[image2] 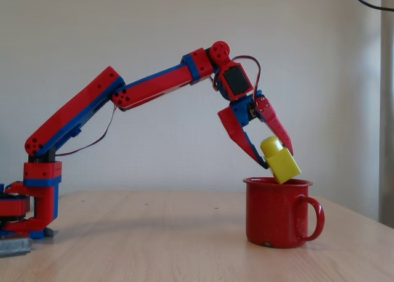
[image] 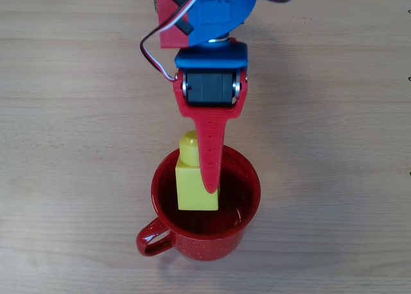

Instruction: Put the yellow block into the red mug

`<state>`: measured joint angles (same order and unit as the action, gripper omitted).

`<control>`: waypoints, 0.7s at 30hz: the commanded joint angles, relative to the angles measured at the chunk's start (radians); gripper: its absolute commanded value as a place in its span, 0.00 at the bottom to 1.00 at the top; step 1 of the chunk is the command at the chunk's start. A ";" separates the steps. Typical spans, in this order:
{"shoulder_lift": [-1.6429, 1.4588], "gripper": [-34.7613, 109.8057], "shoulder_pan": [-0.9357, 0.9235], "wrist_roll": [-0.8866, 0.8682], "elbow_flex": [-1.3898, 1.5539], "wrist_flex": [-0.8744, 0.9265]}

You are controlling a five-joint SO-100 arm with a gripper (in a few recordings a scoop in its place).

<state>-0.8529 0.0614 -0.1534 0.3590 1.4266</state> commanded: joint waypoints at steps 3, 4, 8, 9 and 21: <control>-0.069 0.24 -0.009 0.008 -0.031 -0.011; -0.071 0.24 -0.009 0.009 -0.023 -0.009; -0.071 0.24 -0.009 0.015 0.014 -0.025; -0.072 0.24 -0.008 0.018 0.026 -0.028; -0.097 0.24 0.018 0.023 0.146 -0.071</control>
<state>-0.8529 0.0552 -0.1319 0.5154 1.3652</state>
